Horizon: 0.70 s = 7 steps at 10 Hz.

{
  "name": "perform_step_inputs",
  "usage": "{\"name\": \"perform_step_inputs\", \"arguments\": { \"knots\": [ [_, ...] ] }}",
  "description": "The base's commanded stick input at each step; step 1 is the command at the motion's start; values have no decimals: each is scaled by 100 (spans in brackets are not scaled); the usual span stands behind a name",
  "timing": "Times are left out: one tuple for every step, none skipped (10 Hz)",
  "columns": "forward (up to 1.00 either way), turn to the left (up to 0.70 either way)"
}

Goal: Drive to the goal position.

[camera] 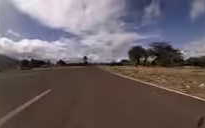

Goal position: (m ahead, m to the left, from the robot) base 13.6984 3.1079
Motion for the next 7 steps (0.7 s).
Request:
{"name": "perform_step_inputs", "arguments": {
  "knots": [
    [70,0],
    [70,0],
    [70,0],
    [70,0],
    [70,0],
    [70,0],
    [70,0]
  ]
}}
